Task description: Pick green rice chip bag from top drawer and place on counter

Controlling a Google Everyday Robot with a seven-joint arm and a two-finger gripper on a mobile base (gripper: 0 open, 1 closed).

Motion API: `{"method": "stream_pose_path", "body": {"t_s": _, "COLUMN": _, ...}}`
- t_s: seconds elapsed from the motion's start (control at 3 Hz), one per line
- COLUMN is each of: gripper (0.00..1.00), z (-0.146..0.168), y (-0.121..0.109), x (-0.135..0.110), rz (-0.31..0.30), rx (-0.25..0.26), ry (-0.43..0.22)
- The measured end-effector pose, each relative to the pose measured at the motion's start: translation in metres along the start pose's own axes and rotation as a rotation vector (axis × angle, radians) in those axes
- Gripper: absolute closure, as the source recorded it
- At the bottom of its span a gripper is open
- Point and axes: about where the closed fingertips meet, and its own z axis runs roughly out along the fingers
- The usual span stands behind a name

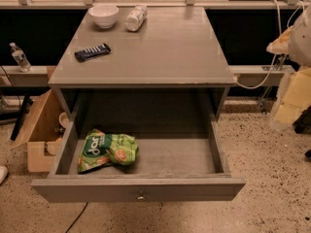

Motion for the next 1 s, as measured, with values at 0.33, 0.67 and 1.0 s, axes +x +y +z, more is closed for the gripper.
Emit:
{"method": "stream_pose_path", "body": {"t_s": 0.33, "gripper": 0.0, "z": 0.0, "y": 0.0, "x": 0.0, "rz": 0.0, "rx": 0.0, "ry": -0.001}}
{"method": "stream_pose_path", "body": {"t_s": 0.67, "gripper": 0.0, "z": 0.018, "y": 0.003, "x": -0.028, "rz": -0.002, "rx": -0.032, "ry": -0.066}}
{"method": "stream_pose_path", "body": {"t_s": 1.0, "gripper": 0.0, "z": 0.037, "y": 0.014, "x": -0.063, "rz": 0.004, "rx": -0.08, "ry": -0.16}}
